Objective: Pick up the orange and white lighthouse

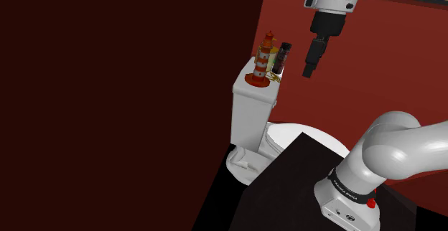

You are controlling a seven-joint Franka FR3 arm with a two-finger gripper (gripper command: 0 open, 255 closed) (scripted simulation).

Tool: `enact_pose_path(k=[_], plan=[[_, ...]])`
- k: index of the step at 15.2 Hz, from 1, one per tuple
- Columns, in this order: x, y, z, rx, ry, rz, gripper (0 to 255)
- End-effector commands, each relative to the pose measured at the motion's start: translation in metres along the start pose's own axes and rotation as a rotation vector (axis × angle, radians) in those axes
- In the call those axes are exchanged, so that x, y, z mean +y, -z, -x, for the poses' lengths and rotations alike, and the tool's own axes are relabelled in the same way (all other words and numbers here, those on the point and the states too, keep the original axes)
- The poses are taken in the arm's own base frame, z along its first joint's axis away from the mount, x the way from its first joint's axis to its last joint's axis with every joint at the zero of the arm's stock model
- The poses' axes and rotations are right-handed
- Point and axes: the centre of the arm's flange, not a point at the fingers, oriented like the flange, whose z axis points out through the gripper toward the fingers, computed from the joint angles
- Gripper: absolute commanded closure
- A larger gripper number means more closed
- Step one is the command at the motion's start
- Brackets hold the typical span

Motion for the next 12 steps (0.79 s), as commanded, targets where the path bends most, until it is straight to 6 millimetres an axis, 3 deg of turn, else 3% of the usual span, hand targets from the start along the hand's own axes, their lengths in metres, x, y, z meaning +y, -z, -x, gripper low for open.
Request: enact_pose_path(k=[1, 12], plan=[[0.000, 0.000, 0.000, 0.000, 0.000, 0.000, 0], [0.120, -0.017, -0.061, 0.114, -0.010, 0.005, 0]])
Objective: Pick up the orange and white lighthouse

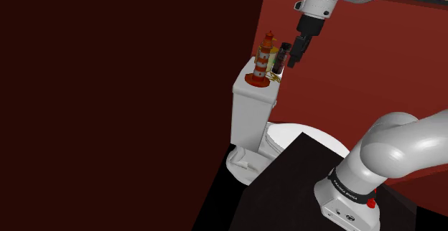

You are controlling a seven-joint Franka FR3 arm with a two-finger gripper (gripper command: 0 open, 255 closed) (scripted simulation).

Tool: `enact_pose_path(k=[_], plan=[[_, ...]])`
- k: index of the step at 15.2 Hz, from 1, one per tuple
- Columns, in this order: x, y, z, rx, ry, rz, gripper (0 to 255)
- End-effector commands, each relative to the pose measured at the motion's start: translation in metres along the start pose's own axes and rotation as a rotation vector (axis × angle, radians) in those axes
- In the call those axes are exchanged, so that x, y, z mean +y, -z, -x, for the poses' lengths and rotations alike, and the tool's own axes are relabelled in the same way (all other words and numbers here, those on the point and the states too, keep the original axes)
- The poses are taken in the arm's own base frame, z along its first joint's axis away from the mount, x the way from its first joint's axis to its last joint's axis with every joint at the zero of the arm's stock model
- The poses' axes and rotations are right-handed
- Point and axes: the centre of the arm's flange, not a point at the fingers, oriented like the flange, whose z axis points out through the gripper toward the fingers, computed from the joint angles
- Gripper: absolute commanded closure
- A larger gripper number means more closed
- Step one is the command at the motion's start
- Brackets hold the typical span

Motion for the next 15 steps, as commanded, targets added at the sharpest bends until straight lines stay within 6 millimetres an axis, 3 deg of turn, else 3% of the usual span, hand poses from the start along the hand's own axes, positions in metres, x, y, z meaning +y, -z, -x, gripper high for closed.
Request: enact_pose_path(k=[1, 15], plan=[[0.022, -0.002, -0.012, 0.023, -0.001, 0.002, 0], [0.175, -0.020, -0.089, 0.168, -0.014, 0.009, 0]])
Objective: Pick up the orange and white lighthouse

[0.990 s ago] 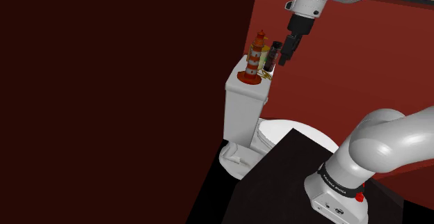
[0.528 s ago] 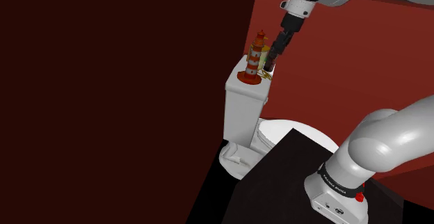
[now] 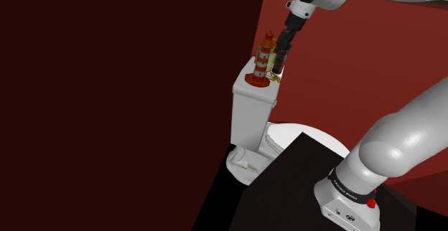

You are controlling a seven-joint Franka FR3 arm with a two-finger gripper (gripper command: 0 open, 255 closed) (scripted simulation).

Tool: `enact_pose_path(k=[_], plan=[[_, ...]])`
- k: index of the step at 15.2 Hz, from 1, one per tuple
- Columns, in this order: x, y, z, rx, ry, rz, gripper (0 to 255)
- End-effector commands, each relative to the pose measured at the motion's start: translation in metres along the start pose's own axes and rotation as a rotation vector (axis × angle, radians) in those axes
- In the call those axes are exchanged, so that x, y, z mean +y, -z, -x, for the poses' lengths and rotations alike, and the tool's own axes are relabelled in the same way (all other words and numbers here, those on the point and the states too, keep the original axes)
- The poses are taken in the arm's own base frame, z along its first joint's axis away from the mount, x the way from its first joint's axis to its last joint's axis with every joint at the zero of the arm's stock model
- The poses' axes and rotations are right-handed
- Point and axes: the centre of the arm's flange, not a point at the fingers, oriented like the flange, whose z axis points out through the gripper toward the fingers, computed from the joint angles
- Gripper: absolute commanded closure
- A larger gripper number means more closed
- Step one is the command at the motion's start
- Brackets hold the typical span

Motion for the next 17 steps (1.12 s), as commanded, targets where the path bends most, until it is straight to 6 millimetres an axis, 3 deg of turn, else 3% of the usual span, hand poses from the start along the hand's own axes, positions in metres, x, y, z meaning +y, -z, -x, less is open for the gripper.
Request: enact_pose_path(k=[1, 10, 17], plan=[[0.022, -0.005, -0.012, 0.021, -0.001, 0.002, 0], [0.118, -0.018, -0.060, 0.112, -0.009, 0.006, 0], [0.121, -0.054, -0.053, 0.112, -0.009, 0.006, 0]])
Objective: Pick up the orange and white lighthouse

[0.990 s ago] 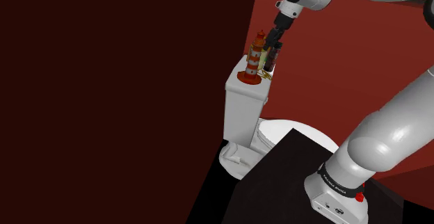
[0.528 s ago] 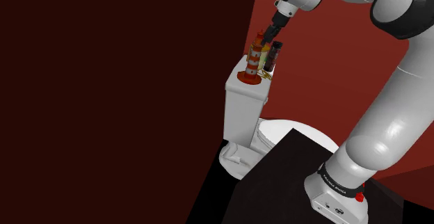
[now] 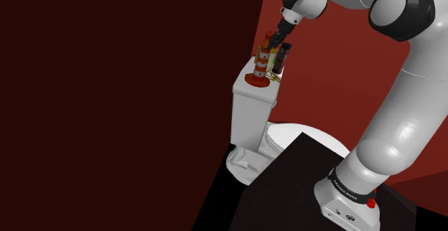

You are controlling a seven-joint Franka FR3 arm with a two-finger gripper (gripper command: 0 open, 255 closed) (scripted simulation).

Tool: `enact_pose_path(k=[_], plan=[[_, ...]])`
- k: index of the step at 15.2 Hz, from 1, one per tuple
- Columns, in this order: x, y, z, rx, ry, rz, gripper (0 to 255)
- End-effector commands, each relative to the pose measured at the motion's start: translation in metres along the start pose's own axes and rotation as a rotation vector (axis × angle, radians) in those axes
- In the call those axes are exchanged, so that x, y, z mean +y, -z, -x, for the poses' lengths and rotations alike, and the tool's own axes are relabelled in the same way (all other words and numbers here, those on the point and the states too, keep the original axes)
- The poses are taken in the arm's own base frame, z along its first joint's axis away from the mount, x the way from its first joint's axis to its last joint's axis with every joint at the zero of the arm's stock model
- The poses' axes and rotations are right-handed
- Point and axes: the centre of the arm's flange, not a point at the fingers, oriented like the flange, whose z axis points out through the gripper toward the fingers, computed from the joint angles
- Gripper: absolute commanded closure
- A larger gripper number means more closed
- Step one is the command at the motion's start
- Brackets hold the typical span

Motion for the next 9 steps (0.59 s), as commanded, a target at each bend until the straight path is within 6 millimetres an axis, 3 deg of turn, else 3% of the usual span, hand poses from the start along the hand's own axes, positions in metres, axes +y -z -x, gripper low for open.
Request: enact_pose_path(k=[1, 2, 3, 9], plan=[[0.0007, -0.0081, 0.0018, 0.000, 0.000, 0.000, 0], [0.0007, -0.0081, 0.0018, 0.000, 0.000, 0.000, 0], [0.0009, -0.0086, 0.0024, 0.000, 0.000, 0.000, 255], [0.0007, -0.0085, 0.0026, 0.000, 0.000, 0.000, 255]])
